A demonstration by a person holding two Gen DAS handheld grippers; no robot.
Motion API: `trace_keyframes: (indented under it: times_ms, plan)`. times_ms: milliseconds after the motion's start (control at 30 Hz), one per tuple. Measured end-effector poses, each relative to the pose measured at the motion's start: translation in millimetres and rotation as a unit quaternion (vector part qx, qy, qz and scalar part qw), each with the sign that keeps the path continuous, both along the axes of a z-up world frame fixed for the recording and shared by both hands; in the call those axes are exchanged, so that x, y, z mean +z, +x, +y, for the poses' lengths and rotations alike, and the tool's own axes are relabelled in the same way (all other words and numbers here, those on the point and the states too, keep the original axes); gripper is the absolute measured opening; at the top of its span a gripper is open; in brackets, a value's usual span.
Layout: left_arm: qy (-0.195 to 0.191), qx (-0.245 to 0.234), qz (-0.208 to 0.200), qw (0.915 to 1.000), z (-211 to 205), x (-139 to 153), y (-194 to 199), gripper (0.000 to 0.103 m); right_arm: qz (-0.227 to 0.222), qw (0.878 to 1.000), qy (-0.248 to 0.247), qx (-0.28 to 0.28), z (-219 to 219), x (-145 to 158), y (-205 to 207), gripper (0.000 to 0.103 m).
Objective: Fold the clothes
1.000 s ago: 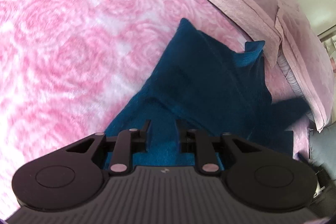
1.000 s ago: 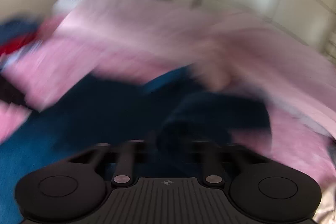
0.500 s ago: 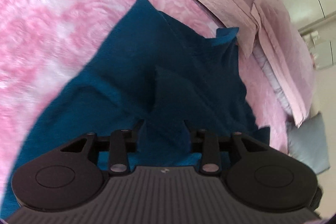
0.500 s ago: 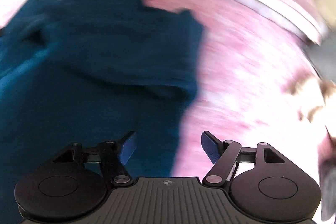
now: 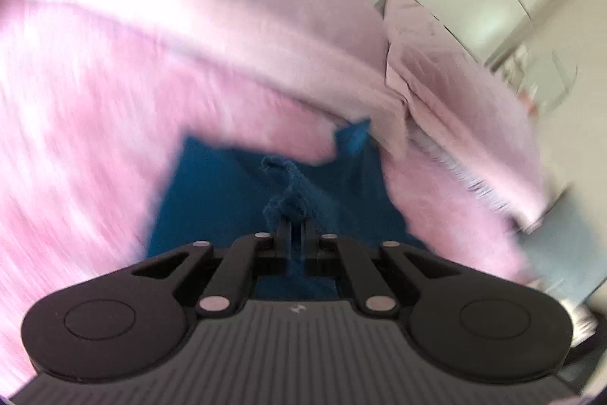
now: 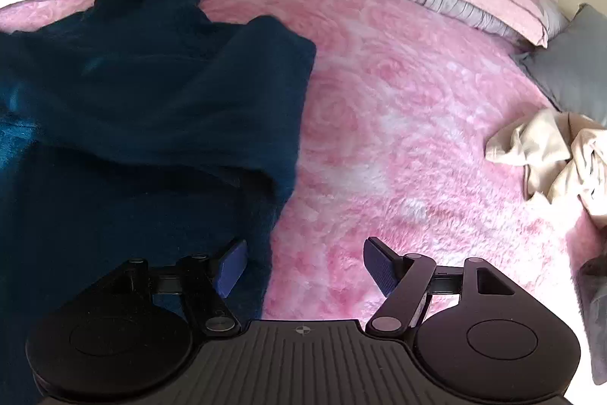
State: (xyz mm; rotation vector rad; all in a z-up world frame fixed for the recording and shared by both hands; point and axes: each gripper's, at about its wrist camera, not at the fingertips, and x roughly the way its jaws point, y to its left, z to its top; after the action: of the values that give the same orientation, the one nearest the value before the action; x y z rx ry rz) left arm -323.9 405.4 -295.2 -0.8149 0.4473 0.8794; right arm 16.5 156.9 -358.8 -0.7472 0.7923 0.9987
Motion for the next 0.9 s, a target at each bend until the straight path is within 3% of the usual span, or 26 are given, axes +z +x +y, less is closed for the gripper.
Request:
trace_keyframes:
  times_ms: [33,100,133,200,367,433,467,500,533,567,633,700,767,833,900]
  plan:
    - [-0.007,-0.002,0.027,0.9996,5.2,-5.5,-2.0,0.003,-0.002,1.000,0.003,0.004,0.3,1.4,-1.8,0.071]
    - [-0.025,-0.007,0.081,0.9964,15.9,-17.5,-6.0,0.017,-0.008,1.000,0.010,0.014,2.2,3.5,-5.0,0.071]
    - [-0.069,0.001,0.085,0.9940,23.0,-32.9,-9.3,0.021,-0.012,1.000,0.012,0.020,4.8,3.5,-6.1,0.071]
    - [-0.130,0.025,0.050,0.9899,29.0,-57.5,-19.3,0.024,-0.019,0.999,0.017,0.033,9.9,4.0,-8.6,0.071]
    - [-0.209,0.113,-0.049,0.9701,34.0,-88.7,-39.4,0.027,-0.045,0.996,0.023,0.079,22.5,4.8,-15.8,0.071]
    - [-0.203,0.111,-0.051,0.9714,35.7,-88.6,-36.9,0.021,-0.058,0.993,0.020,0.102,27.2,0.9,-19.4,0.071]
    - [-0.201,0.110,-0.052,0.9721,36.6,-88.5,-35.6,0.008,-0.067,0.991,0.016,0.118,30.2,-2.2,-21.9,0.070]
    - [-0.198,0.109,-0.053,0.9727,37.4,-88.4,-34.2,0.006,-0.077,0.988,0.010,0.132,33.5,-5.4,-24.3,0.058]
    - [-0.195,0.107,-0.054,0.9734,38.3,-88.3,-32.9,0.004,-0.086,0.985,0.004,0.147,36.9,-8.7,-26.7,0.033]
    - [-0.177,0.091,-0.043,0.9791,38.3,-82.4,-29.8,0.004,-0.095,0.982,-0.002,0.161,40.3,-12.0,-29.1,0.021]
    - [-0.139,0.057,-0.020,0.9885,38.2,-70.0,-23.5,0.004,-0.106,0.978,-0.003,0.178,44.6,-15.2,-30.8,0.012]
    - [-0.110,0.027,0.003,0.9936,38.0,-63.3,-19.2,0.004,-0.104,0.980,0.001,0.168,45.0,-14.7,-25.7,0.009]
    - [-0.083,-0.008,0.063,0.9945,33.0,-62.7,-10.6,0.004,-0.072,0.990,-0.009,0.125,44.2,-17.1,-12.7,0.009]
    - [-0.056,-0.051,0.144,0.9866,26.3,-73.6,5.8,0.008,-0.042,0.995,-0.023,0.089,44.0,-22.6,-4.4,0.009]
    - [-0.045,-0.047,0.156,0.9856,18.3,-68.7,5.1,0.012,-0.038,0.996,-0.029,0.079,45.3,-24.1,-4.7,0.009]
